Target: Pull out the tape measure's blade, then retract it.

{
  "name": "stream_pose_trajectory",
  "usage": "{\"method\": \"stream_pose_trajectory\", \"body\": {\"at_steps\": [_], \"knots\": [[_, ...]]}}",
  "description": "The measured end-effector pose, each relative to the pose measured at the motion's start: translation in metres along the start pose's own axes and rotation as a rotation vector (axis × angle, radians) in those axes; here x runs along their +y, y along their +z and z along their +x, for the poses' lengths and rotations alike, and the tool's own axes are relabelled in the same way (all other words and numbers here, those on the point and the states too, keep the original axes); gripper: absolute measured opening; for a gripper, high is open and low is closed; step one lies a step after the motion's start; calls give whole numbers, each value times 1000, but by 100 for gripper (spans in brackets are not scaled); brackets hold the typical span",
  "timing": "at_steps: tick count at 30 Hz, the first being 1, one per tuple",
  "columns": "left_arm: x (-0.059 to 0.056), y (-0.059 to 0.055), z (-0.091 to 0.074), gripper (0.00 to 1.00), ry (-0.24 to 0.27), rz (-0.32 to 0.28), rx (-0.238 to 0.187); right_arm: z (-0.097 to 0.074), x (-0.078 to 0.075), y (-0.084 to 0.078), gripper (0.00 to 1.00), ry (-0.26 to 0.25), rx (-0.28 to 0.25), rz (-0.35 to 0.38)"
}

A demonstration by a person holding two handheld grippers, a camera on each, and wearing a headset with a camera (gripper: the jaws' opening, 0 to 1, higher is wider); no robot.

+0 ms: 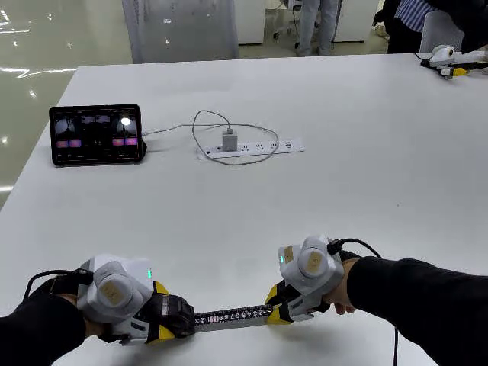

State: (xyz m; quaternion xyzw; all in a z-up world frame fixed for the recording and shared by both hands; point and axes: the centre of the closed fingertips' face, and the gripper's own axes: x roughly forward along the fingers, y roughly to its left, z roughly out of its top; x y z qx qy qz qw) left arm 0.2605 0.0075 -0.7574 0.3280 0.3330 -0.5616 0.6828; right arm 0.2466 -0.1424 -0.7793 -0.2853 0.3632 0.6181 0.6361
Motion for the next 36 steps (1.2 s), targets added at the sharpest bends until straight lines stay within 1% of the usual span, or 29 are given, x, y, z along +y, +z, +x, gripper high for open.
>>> {"method": "stream_pose_trajectory", "body": {"at_steps": [21, 29, 31, 36], "knots": [[0, 0, 0, 33, 3, -3, 1, -11, -2, -13, 10, -8, 9, 12], [2, -2, 2, 33, 3, -4, 3, -15, -2, -18, 10, -3, 14, 10], [2, -3, 2, 33, 4, -6, 2, -16, -2, -20, 10, -5, 17, -1], [3, -3, 3, 33, 4, -5, 3, -18, -2, -22, 10, -3, 17, 5]]}}
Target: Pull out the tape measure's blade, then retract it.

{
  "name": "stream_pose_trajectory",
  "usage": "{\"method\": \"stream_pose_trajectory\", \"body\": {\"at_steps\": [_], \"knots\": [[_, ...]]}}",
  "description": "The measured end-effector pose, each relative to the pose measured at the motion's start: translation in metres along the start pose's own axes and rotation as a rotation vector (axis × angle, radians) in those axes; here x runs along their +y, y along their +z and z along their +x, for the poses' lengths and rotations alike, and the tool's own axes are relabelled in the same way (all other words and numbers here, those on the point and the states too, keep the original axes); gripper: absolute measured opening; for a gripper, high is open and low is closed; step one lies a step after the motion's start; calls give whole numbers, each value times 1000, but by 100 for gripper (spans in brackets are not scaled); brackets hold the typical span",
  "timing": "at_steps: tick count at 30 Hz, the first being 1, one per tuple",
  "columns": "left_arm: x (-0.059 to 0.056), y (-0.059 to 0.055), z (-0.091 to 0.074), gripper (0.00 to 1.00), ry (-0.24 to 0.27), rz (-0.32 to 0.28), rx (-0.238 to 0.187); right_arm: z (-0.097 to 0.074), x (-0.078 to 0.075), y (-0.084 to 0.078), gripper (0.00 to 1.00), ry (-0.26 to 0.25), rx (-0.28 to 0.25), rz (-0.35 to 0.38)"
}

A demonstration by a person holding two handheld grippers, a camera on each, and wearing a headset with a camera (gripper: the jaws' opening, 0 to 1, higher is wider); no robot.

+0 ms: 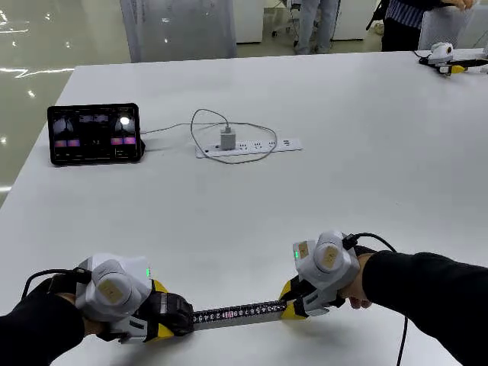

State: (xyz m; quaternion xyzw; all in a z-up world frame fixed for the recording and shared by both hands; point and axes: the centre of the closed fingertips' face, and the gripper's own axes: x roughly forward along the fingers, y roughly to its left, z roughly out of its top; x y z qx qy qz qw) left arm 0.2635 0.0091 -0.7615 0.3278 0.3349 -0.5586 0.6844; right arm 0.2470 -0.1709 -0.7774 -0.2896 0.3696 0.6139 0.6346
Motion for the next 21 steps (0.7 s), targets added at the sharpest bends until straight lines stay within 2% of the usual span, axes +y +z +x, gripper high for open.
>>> {"method": "stream_pose_trajectory", "body": {"at_steps": [21], "knots": [[-3, 3, -3, 33, 3, -1, 1, -7, -1, -12, 10, -5, 18, 1]]}}
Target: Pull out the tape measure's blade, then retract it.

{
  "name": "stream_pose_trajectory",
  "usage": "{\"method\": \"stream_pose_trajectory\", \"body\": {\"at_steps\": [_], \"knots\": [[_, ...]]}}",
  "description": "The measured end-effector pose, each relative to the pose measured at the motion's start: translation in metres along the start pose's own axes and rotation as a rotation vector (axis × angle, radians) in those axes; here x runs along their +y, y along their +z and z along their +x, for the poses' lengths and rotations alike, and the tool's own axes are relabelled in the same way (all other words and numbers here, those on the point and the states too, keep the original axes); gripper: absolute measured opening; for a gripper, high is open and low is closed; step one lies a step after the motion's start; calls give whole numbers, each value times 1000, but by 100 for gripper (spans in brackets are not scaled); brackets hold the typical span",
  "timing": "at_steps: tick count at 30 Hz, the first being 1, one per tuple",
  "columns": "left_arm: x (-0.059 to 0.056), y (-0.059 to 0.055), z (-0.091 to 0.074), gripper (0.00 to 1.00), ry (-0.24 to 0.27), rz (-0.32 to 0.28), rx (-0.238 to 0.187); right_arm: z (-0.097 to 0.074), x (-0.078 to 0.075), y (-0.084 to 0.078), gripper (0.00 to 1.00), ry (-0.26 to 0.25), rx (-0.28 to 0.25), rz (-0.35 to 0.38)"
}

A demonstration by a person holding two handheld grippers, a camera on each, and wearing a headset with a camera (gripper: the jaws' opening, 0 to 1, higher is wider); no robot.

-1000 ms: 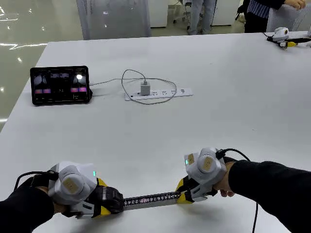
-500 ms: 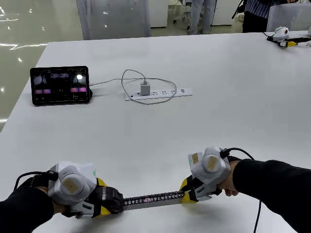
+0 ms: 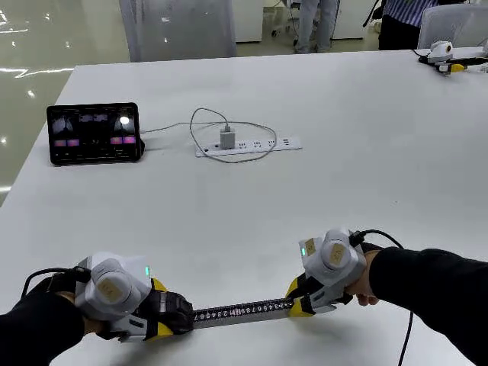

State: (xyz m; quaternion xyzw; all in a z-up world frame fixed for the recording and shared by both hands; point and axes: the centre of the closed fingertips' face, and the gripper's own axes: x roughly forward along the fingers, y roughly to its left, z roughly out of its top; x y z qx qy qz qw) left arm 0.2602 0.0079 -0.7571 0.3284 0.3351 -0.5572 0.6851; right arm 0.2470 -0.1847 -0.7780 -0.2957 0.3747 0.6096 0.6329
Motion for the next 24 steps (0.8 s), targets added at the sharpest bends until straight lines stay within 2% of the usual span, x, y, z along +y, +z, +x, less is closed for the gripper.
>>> {"method": "stream_pose_trajectory", "body": {"at_steps": [24], "knots": [[1, -1, 0, 33, 4, -4, -1, -7, -2, -13, 10, -9, 20, -11]]}}
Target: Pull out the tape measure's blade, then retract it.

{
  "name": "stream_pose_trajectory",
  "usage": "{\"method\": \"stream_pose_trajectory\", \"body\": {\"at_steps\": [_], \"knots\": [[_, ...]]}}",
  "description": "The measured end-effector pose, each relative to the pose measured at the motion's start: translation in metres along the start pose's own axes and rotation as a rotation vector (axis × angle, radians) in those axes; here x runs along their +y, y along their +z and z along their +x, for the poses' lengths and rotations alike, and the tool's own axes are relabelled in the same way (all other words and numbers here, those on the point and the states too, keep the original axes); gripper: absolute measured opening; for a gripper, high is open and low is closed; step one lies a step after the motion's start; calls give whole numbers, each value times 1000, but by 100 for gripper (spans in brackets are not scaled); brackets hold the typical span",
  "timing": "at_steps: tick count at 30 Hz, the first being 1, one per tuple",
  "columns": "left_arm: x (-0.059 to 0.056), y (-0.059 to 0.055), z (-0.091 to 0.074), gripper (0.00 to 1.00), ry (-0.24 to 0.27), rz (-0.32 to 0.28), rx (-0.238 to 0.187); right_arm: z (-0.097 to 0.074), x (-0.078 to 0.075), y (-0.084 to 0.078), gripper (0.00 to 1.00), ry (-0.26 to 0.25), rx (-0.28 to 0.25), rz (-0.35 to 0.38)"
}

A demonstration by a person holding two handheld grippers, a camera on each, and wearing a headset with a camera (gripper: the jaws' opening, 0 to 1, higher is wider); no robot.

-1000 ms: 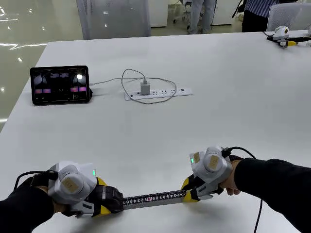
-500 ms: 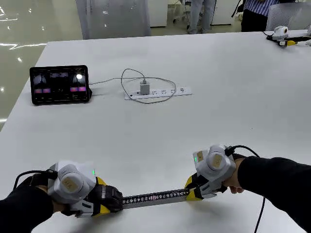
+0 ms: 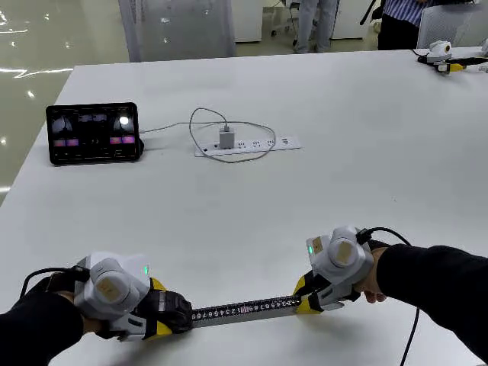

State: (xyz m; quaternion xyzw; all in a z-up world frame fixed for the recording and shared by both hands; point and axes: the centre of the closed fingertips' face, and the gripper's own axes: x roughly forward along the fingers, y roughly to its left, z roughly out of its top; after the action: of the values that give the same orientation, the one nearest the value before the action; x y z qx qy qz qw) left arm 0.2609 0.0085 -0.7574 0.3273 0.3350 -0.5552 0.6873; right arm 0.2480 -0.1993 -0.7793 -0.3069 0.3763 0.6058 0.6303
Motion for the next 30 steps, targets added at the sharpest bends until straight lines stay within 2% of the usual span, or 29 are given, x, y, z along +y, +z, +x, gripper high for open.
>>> {"method": "stream_pose_trajectory", "body": {"at_steps": [30], "knots": [[1, -1, 1, 33, -4, 2, 3, -10, -1, -15, 10, -8, 14, 19]]}}
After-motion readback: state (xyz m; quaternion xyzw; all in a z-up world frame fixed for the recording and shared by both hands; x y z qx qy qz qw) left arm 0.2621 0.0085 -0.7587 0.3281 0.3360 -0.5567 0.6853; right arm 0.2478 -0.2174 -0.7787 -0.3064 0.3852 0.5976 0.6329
